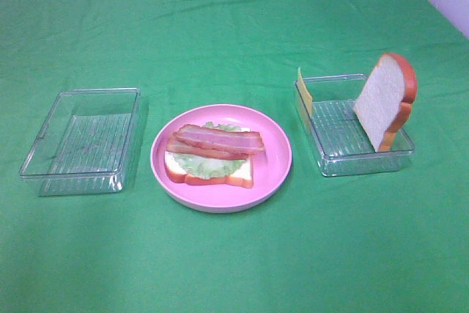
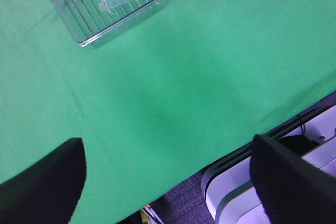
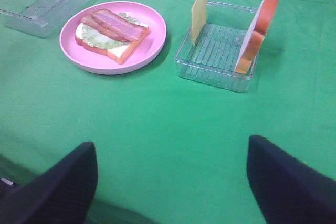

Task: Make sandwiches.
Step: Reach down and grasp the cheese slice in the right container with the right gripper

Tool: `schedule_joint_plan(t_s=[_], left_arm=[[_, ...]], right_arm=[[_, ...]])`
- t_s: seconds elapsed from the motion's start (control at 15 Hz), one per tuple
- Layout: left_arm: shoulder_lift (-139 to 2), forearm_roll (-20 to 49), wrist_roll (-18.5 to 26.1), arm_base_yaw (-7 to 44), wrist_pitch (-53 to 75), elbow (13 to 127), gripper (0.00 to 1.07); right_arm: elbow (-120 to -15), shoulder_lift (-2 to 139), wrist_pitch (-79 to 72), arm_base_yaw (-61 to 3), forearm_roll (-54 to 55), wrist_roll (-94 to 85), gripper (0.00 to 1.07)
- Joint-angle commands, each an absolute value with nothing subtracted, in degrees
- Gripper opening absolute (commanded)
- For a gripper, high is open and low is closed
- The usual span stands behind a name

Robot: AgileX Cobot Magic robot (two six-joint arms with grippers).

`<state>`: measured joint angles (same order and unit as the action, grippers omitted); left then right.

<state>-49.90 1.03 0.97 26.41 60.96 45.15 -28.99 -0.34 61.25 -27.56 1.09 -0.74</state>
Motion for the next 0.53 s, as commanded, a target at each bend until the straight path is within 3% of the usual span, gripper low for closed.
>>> schedule_joint_plan(t_s=[0.07, 0.53], left_arm=[[-39.9, 1.7, 0.9, 26.6, 57.5, 37.9, 0.81], [-17.8, 1.7, 1.5, 26.6, 56.5, 30.2, 0.81]], right_arm=[[-28.8, -0.7, 60.8, -27.4, 1.0, -1.1, 0.75], [-29.6, -0.6, 59.5, -27.4, -1.1, -1.1, 0.74]])
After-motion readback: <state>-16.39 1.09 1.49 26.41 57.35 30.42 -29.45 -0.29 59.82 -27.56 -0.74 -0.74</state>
